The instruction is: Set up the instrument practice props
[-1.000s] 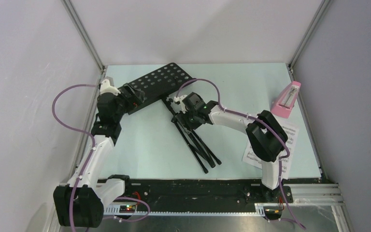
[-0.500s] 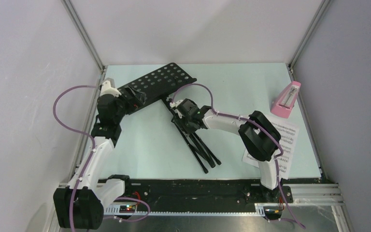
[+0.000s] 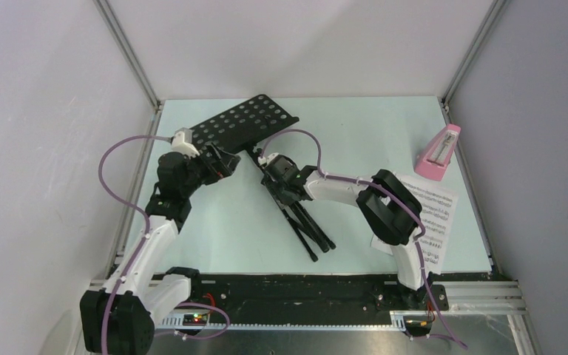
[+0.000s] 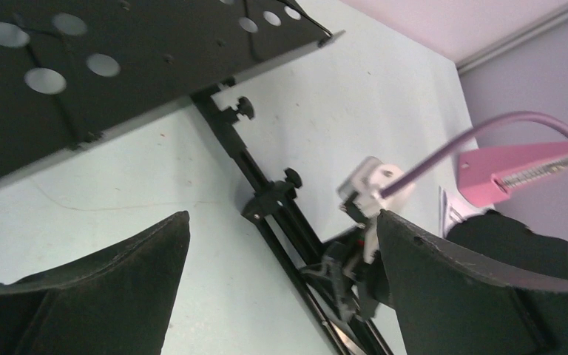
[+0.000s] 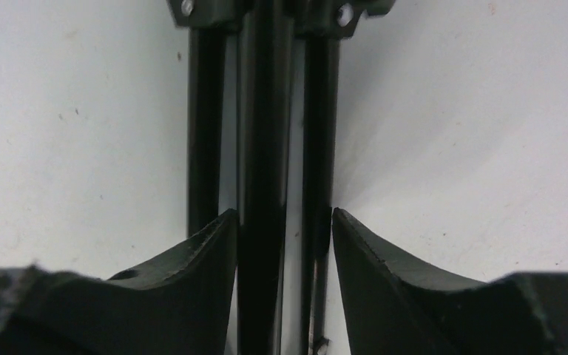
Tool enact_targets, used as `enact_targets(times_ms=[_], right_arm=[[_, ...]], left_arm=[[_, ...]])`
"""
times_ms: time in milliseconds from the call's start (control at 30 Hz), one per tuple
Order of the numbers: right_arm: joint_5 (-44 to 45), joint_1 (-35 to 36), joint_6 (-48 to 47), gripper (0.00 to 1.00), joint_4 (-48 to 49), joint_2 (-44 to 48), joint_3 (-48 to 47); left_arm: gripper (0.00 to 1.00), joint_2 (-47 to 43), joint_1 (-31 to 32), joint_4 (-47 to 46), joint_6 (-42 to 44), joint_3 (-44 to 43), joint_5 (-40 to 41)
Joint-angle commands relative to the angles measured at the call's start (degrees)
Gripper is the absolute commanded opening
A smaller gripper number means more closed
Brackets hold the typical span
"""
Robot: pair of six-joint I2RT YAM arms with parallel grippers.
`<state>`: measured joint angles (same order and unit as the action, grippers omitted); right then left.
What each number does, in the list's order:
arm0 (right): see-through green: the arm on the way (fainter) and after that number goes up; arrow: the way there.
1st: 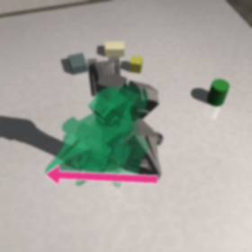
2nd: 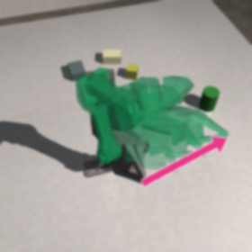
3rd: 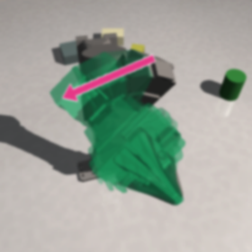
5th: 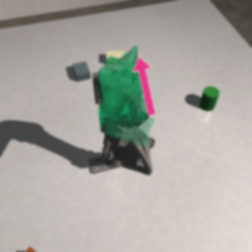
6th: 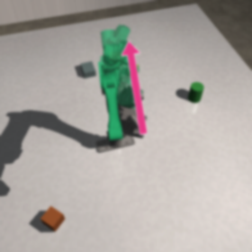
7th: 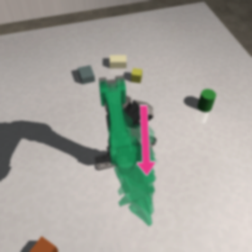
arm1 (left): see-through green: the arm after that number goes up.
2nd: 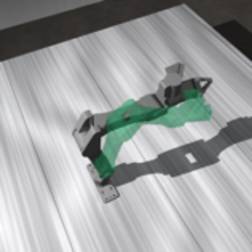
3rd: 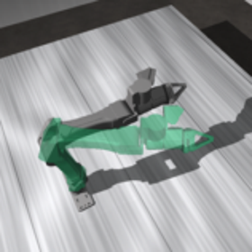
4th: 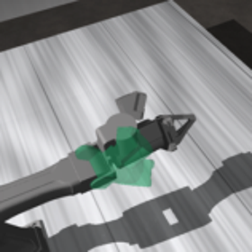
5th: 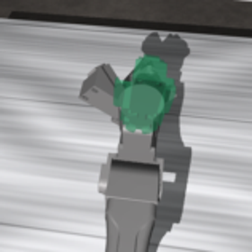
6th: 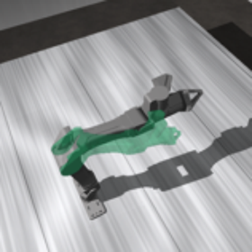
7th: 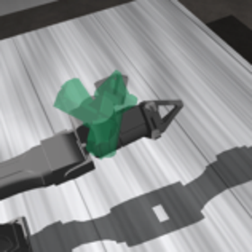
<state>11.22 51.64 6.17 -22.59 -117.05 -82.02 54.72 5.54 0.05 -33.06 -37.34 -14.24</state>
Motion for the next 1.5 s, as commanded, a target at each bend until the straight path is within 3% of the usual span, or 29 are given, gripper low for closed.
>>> enact_targets(times_ms=[0,100,200,400,500,633,1067,1167,1467], right_arm=[[-0.2,0.1,2.9,0.56,0.3,-3.6,-0.5],[1.3,0.6,3.6,0.52,-0.2,-3.9,-0.7],[1.9,1.0,4.0,0.34,-0.9,-3.6,-0.9],[0.9,1.5,3.2,0.12,-3.1,-1.1,-1.6],[-2.4,1.3,4.1,0.01,-8.8,-0.8,-6.9],[-6.1,1.2,6.5,0.00,-16.9,0.0,-14.4],[-14.1,-2.1,13.8,0.00,-21.0,4.1,-21.0],[-15.7,-3.3,15.5,0.00,-22.4,4.5,-22.7],[-20.8,-6.1,20.4,0.00,-27.0,4.3,-28.8]], left_arm=[[1.00,0.6,1.6,-2.1,-3.1,0.9,-2.6],[1.00,-0.3,2.1,-2.3,-4.1,1.7,-1.5],[1.00,-1.5,2.4,-2.3,-4.7,2.7,-0.7],[1.00,-3.9,3.3,-2.6,-6.9,5.8,0.6],[1.00,-4.3,3.3,-3.1,-8.4,7.2,1.7],[1.00,-2.6,3.3,-6.0,-12.0,9.4,1.5],[0.99,1.1,4.7,-20.4,-16.3,14.3,3.5],[0.96,1.4,5.0,-23.9,-18.1,16.0,2.2],[0.93,-10.9,5.4,-25.6,-21.9,25.7,5.1]])
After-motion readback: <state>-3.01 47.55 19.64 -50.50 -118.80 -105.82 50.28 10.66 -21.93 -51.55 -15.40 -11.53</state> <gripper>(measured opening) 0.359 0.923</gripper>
